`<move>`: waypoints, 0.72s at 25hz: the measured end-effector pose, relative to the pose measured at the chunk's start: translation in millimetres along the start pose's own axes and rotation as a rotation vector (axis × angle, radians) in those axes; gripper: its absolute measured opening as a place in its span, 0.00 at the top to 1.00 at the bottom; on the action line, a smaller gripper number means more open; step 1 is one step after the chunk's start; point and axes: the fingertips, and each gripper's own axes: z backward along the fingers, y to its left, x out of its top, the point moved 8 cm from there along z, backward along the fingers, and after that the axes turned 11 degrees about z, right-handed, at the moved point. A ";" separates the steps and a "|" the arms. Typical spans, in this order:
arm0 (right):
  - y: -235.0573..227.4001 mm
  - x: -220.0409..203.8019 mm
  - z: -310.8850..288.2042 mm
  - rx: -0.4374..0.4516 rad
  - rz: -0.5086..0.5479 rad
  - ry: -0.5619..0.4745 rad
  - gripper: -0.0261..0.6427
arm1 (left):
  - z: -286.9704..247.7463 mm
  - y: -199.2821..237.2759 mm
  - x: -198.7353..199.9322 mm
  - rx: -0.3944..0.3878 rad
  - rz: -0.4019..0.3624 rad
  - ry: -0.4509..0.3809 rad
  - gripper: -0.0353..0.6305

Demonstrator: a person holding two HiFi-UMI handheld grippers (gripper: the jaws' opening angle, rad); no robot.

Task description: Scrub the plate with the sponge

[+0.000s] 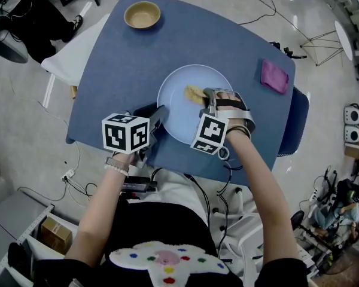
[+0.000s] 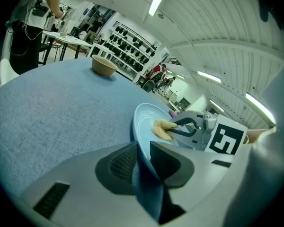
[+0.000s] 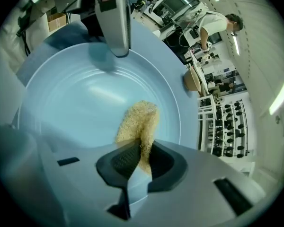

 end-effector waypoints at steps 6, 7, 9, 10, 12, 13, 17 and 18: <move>16.2 13.9 15.1 0.027 0.003 -0.040 0.90 | -0.8 0.3 1.0 0.004 -0.029 0.007 0.80; 19.2 15.5 18.1 0.037 -0.003 -0.046 0.90 | -0.1 0.0 0.9 0.005 -0.037 0.008 0.80; 24.9 17.3 23.4 0.060 -0.019 -0.058 0.90 | 0.7 -1.0 0.8 0.007 -0.057 0.014 0.80; 27.4 17.5 25.4 0.072 -0.029 -0.063 0.90 | 0.7 -1.5 1.0 0.008 -0.068 0.018 0.80; 32.4 17.8 28.7 0.104 -0.063 -0.076 0.90 | 1.0 -2.0 1.2 0.011 -0.091 0.028 0.80; 34.9 18.0 30.4 0.124 -0.093 -0.087 0.90 | 1.9 -2.0 0.9 0.013 -0.103 0.034 0.80; 37.4 11.2 40.5 0.180 -0.311 -0.139 0.90 | 9.8 -4.6 0.8 0.011 -0.145 0.040 0.80; 36.6 7.0 44.5 0.182 -0.392 -0.153 0.89 | 12.3 -7.1 2.1 0.009 -0.154 0.033 0.80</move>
